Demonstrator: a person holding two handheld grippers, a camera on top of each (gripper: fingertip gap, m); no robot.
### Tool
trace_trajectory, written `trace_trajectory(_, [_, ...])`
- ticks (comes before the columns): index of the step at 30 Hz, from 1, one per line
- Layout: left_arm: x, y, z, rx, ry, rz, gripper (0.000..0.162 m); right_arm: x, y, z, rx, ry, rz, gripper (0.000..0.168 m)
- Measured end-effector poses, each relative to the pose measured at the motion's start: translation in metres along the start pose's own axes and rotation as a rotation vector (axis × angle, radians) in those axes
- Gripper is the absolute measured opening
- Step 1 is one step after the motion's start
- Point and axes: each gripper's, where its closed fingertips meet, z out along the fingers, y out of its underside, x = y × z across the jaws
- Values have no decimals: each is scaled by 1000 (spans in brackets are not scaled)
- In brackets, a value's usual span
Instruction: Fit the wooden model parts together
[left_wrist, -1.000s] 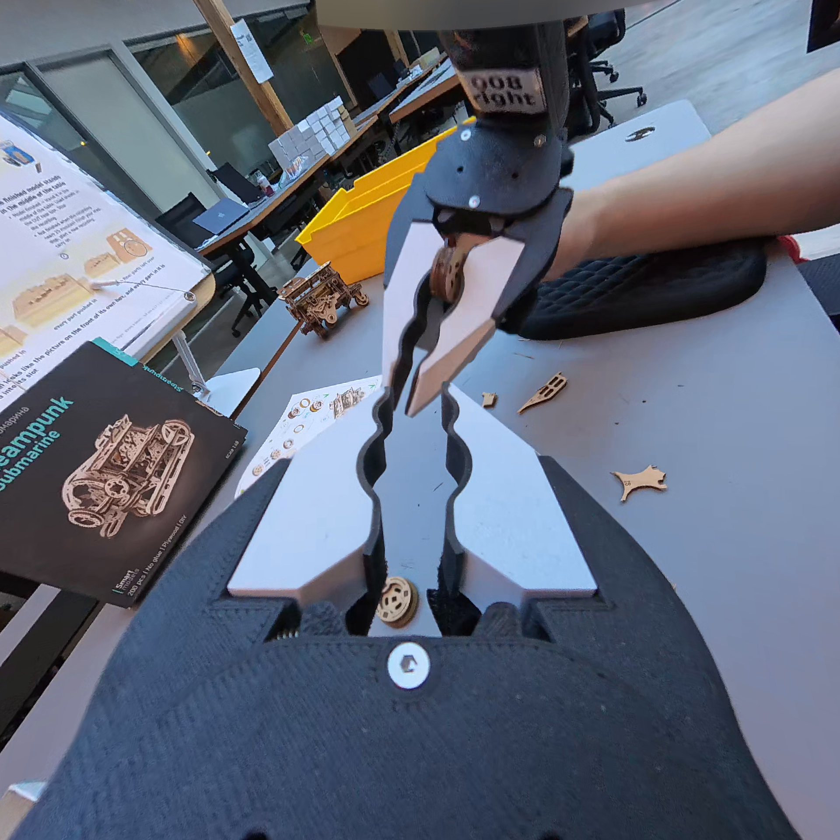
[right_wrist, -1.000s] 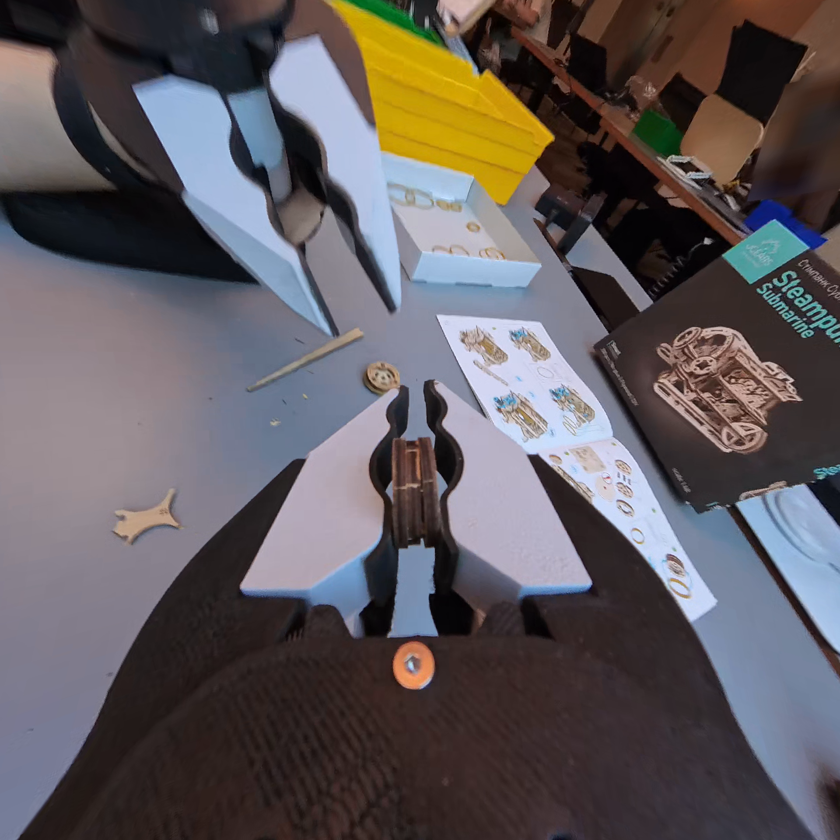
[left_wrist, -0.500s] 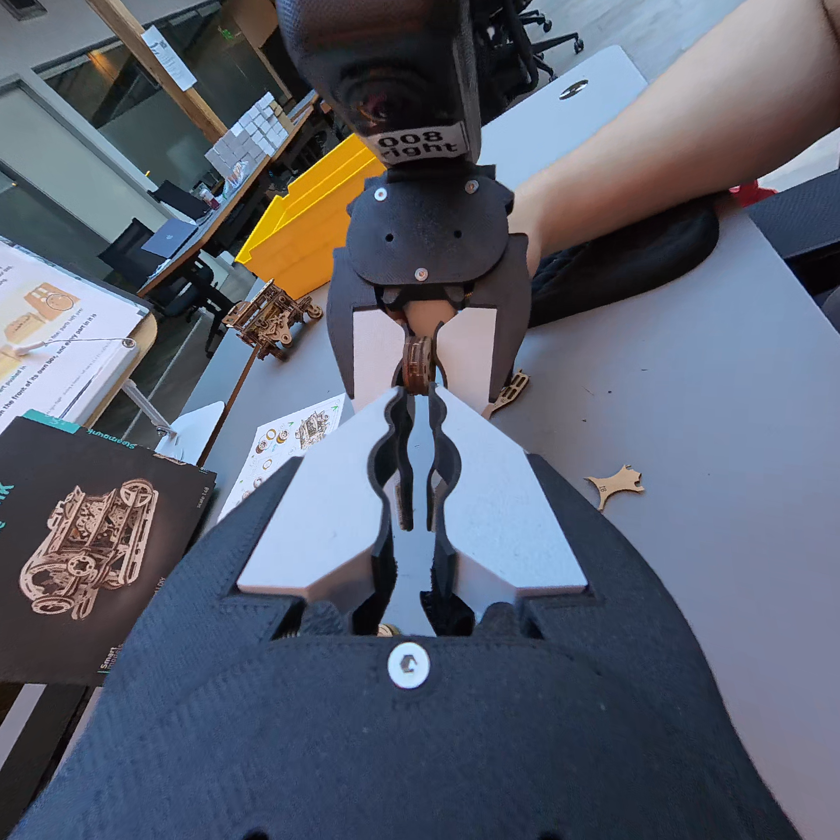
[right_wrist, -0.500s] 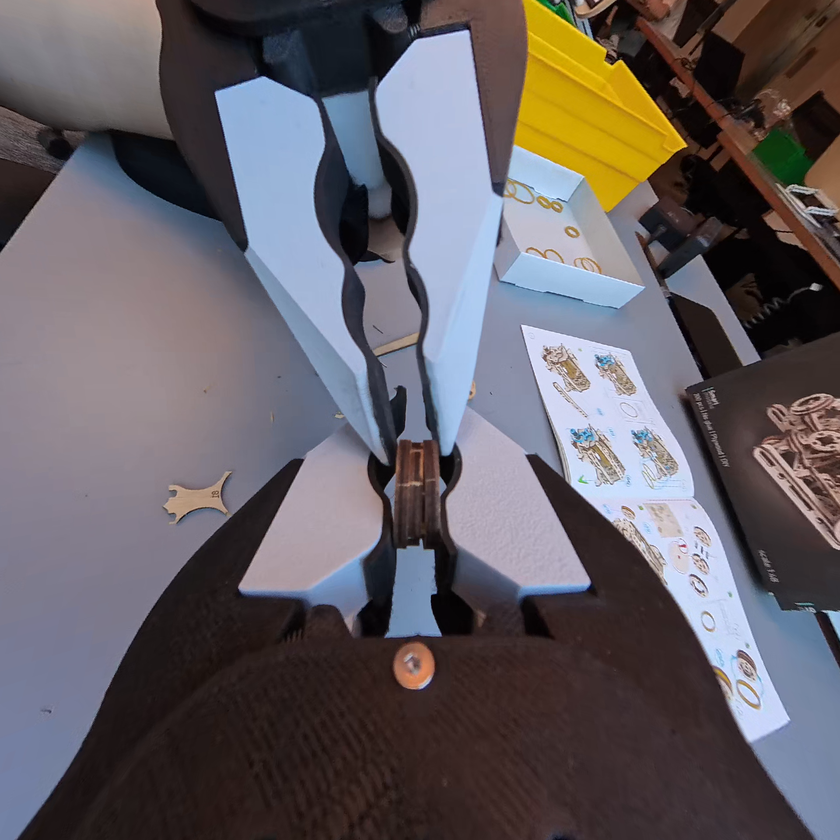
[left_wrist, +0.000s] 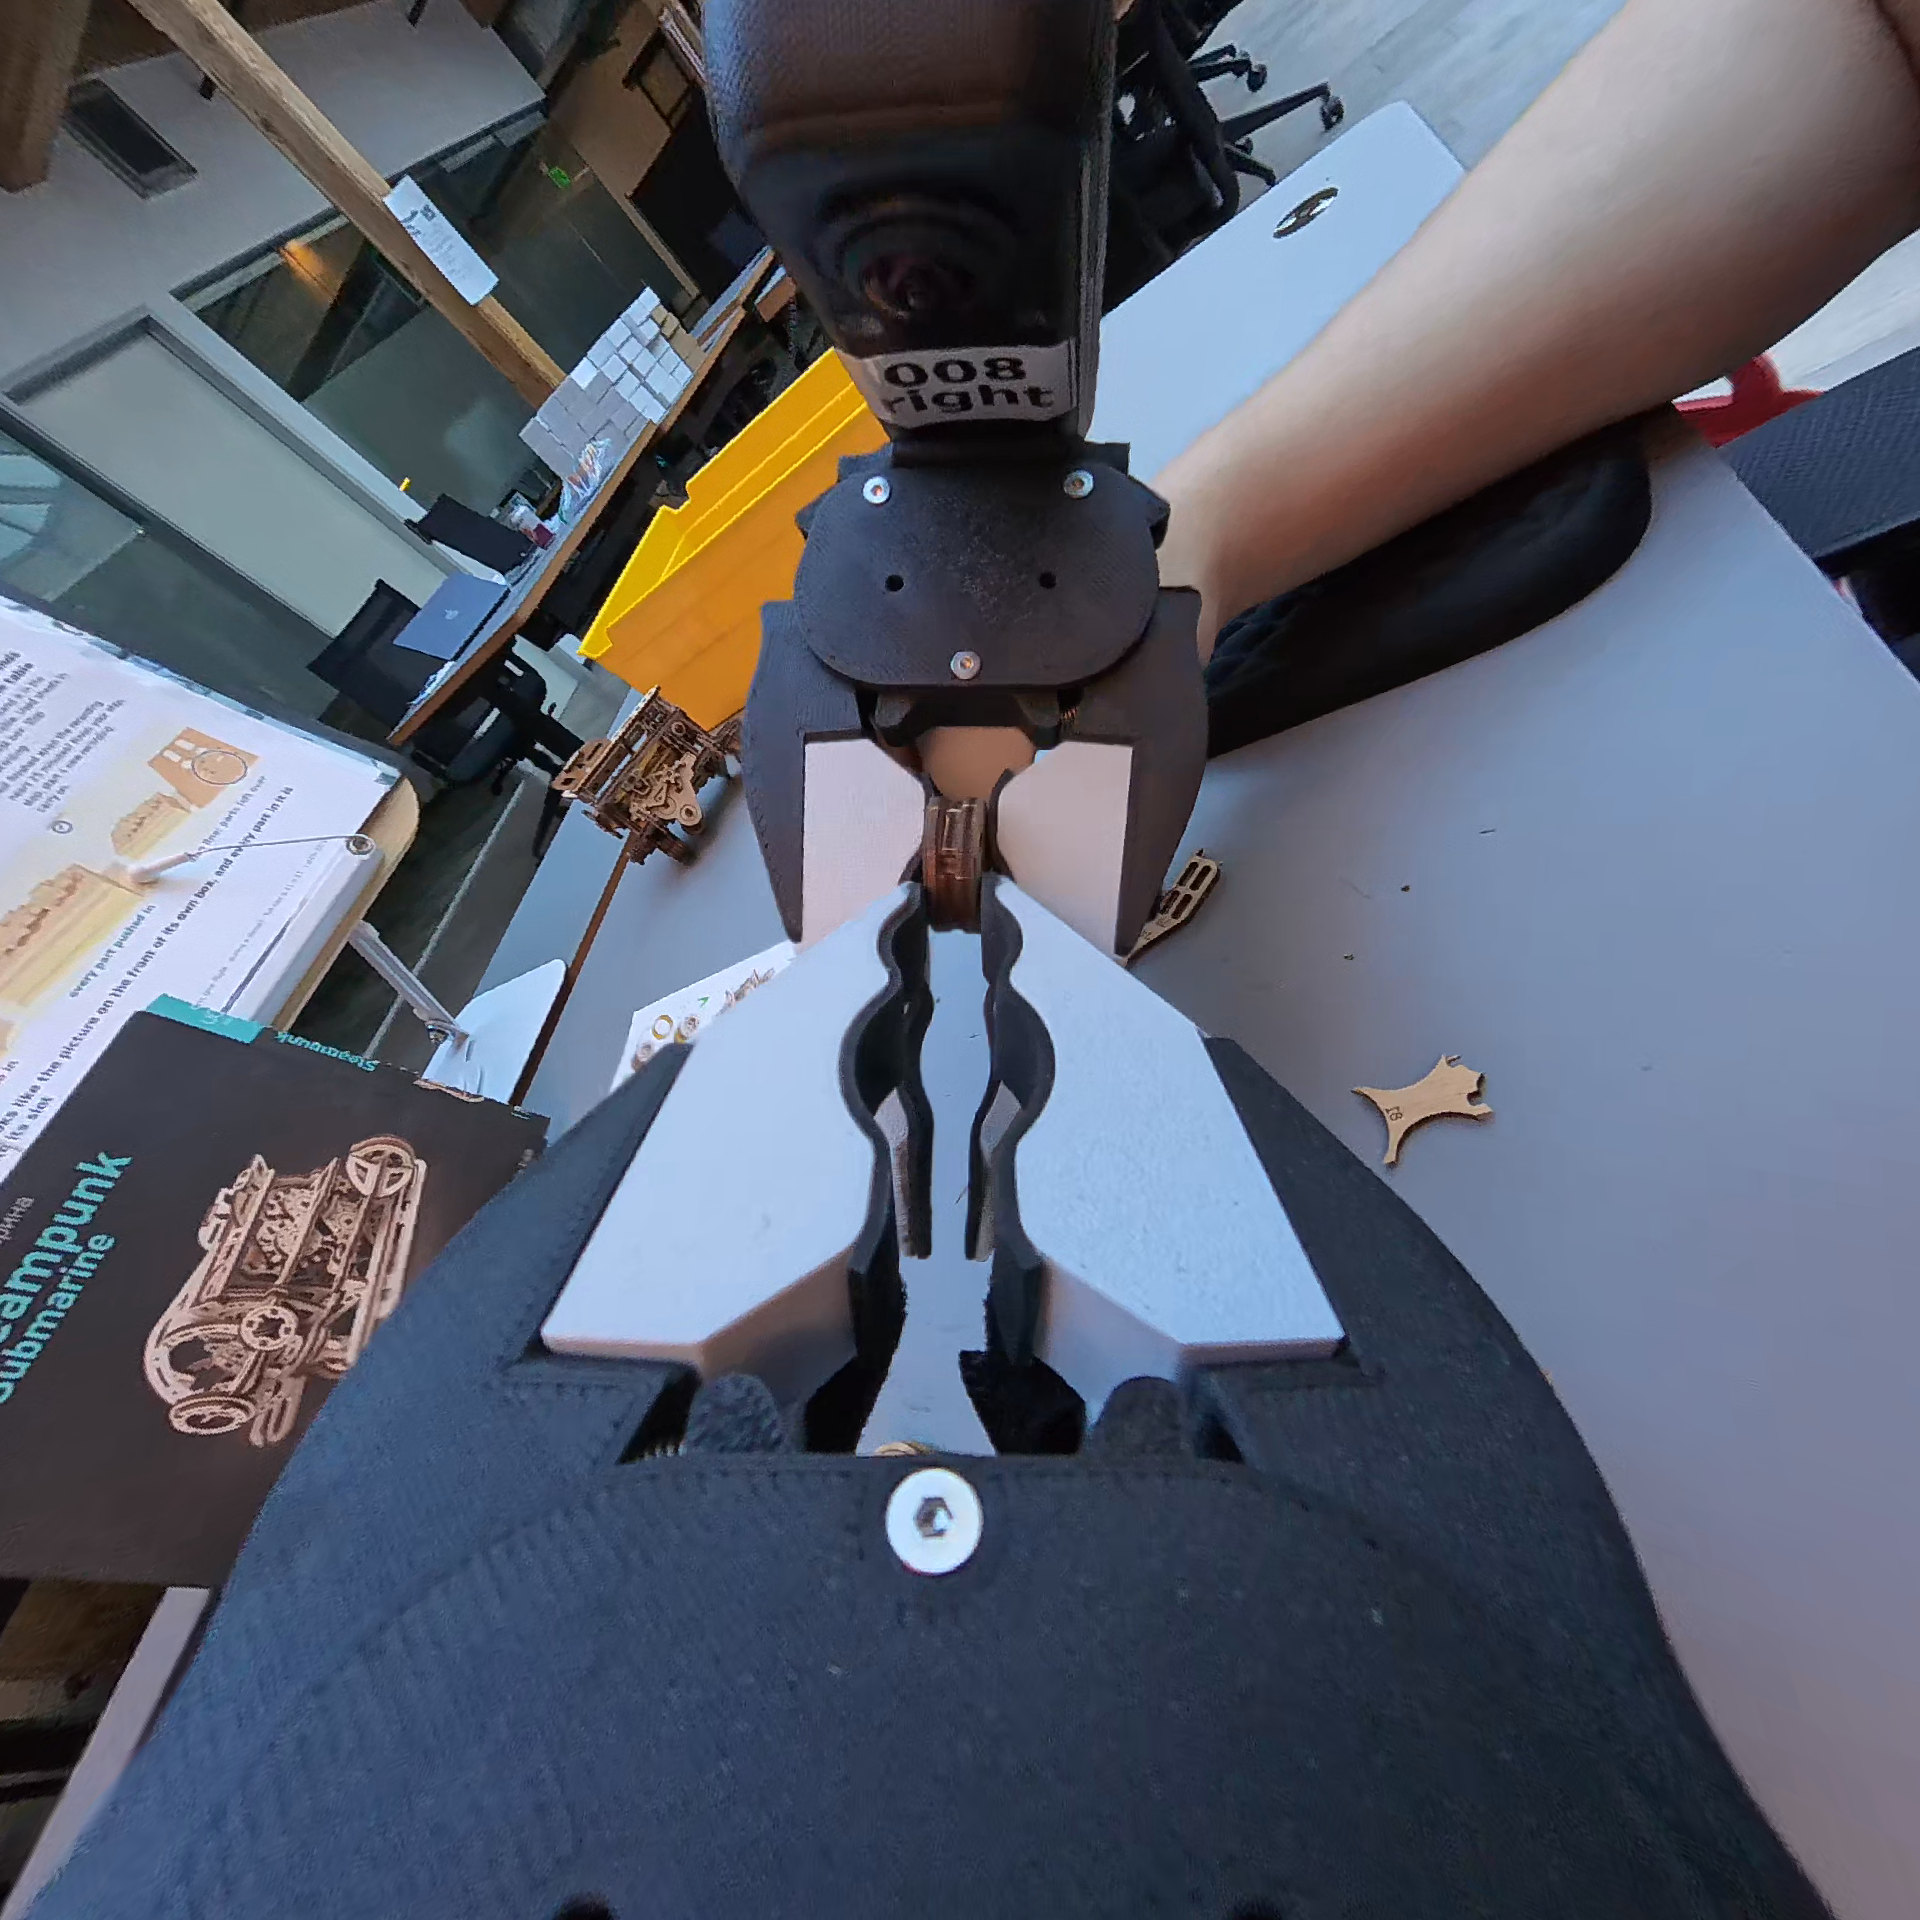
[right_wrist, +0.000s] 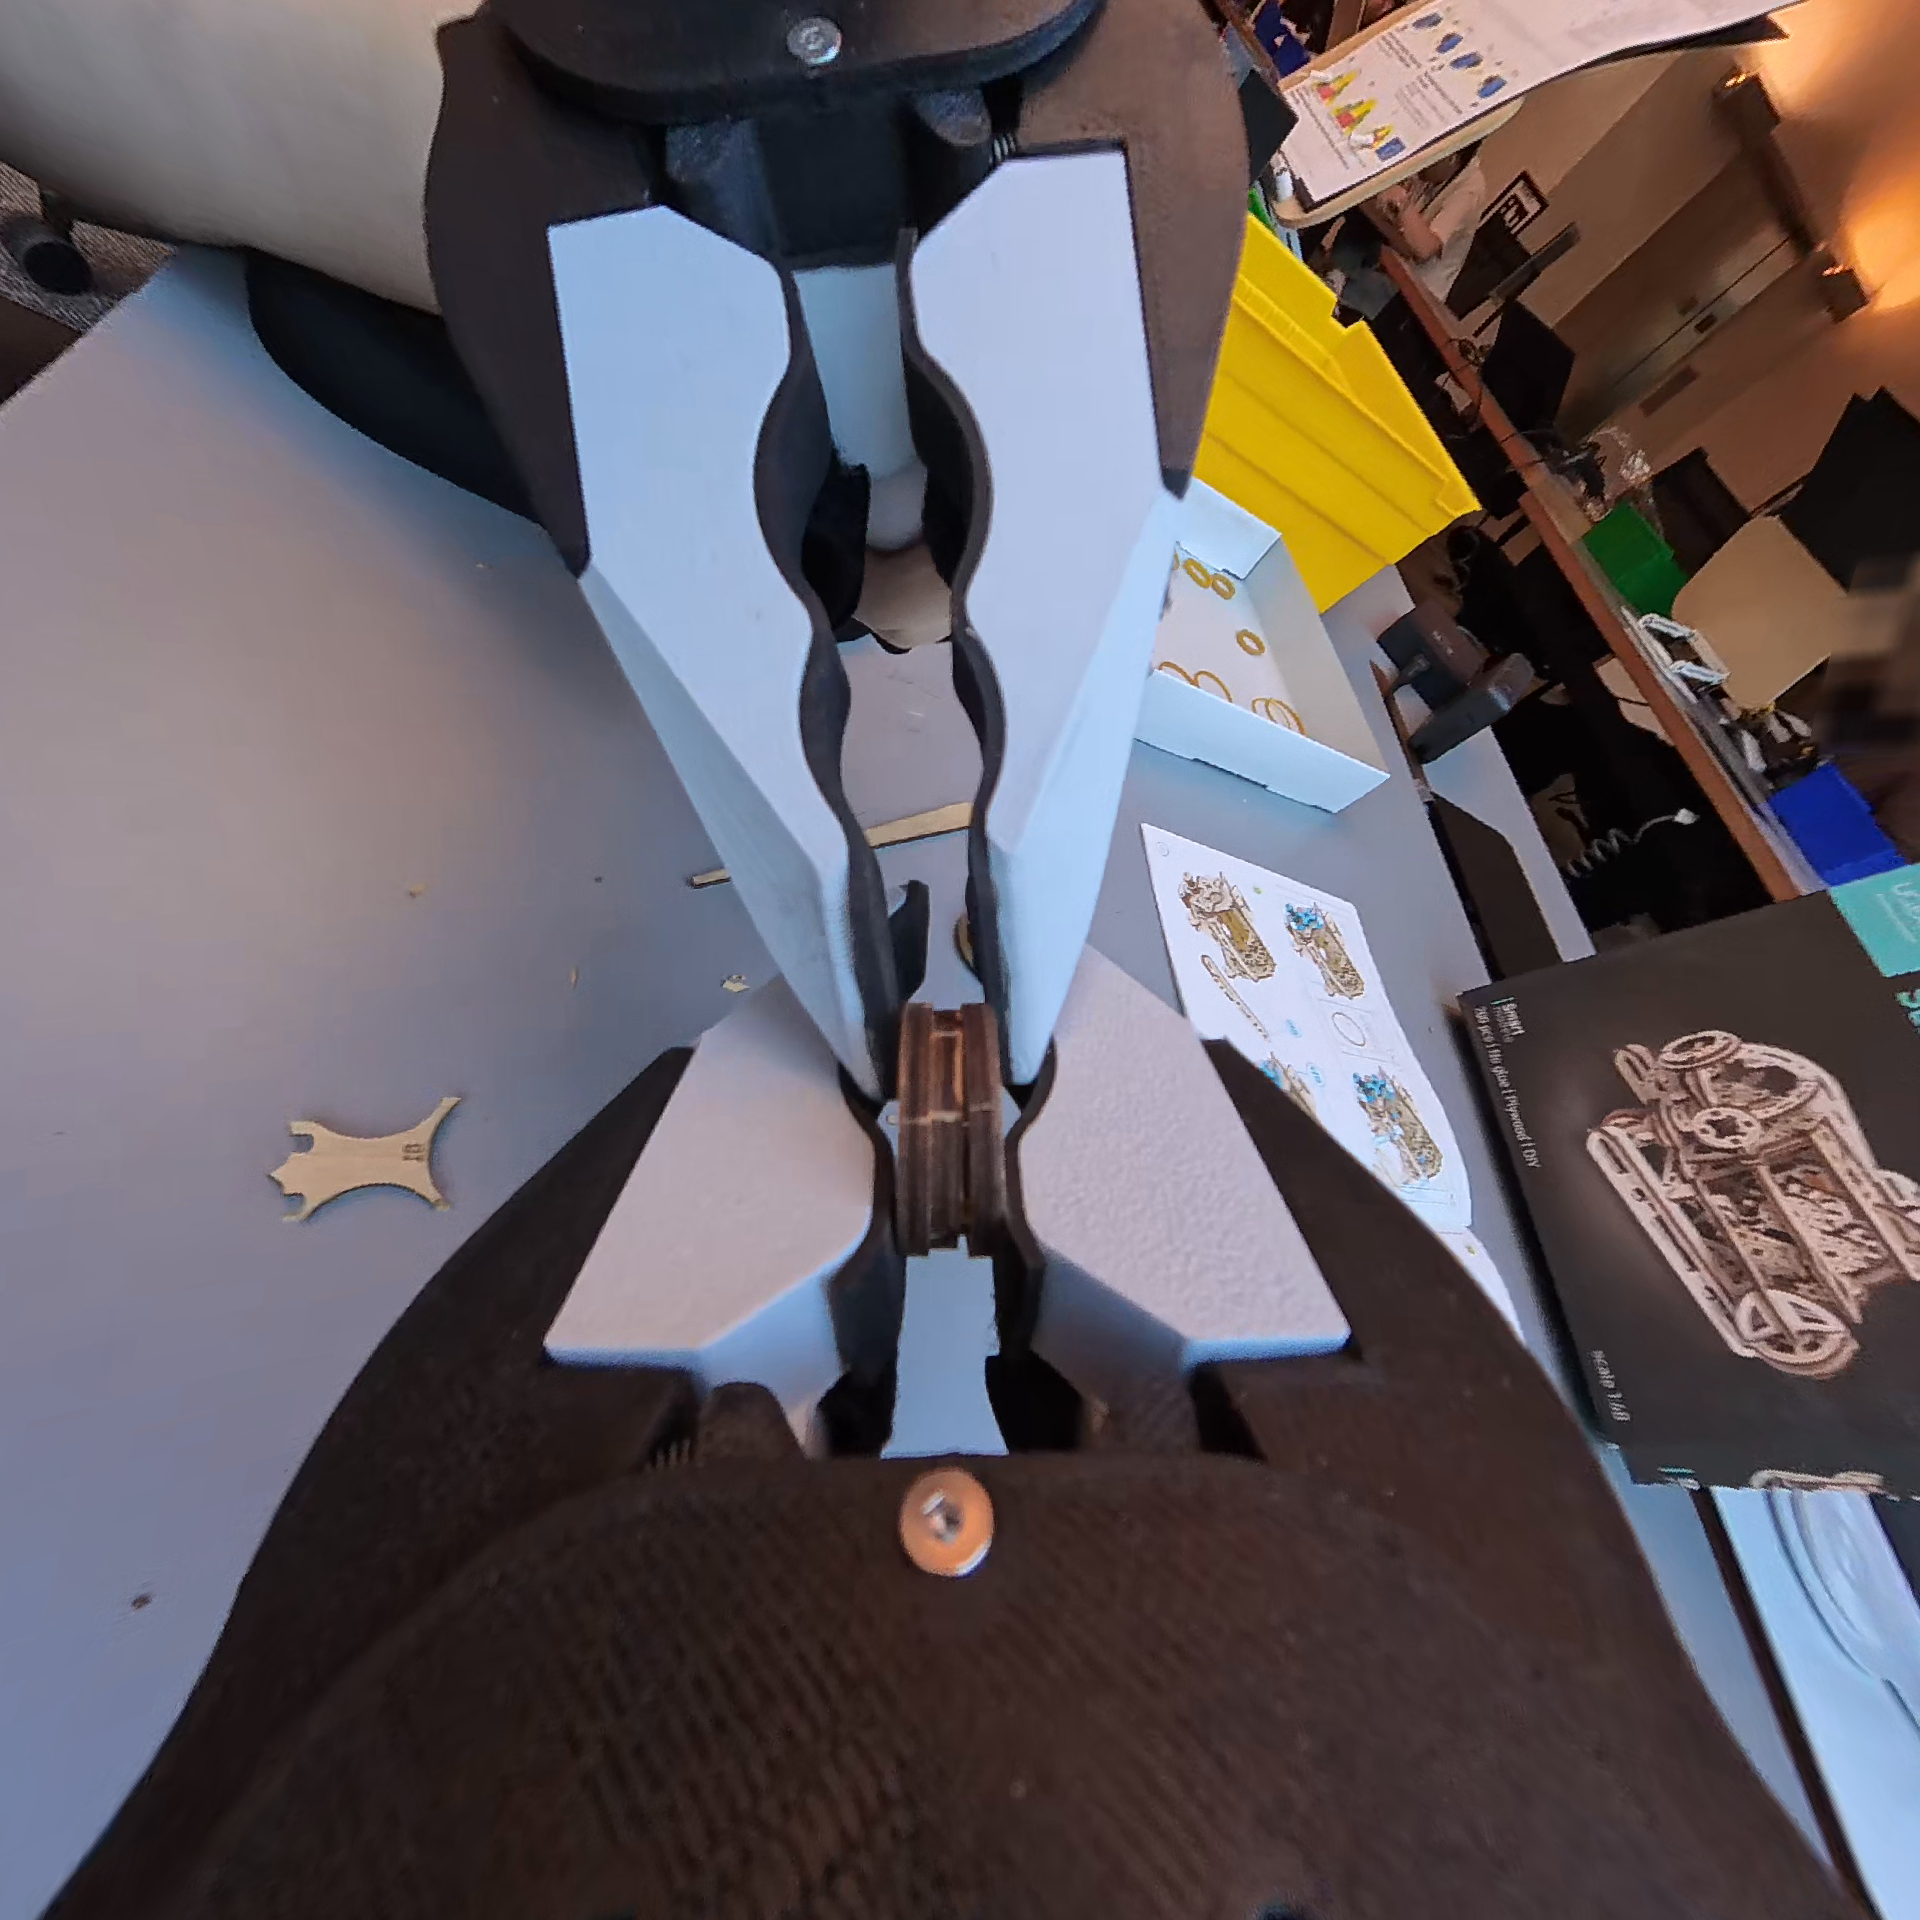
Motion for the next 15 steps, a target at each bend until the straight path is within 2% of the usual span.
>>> trace_trajectory(3, [2,0,-1,-23,-17,68,7,-1,2,1,-8,9,-27,7])
trace_trajectory(5, [3,2,-2,-65,-29,123,7,2,7,3,-45,37,-61,12])
trace_trajectory(6, [2,5,-3,-91,-46,156,7,6,12,3,-83,67,-84,26])
trace_trajectory(7, [2,8,-3,-114,-51,175,7,13,20,3,-149,107,-115,32])
trace_trajectory(11, [0,18,-3,-210,-75,238,7,32,40,-7,-419,255,-350,34])
trace_trajectory(15, [2,20,-4,-234,-78,256,7,37,52,-7,-554,288,-372,38])
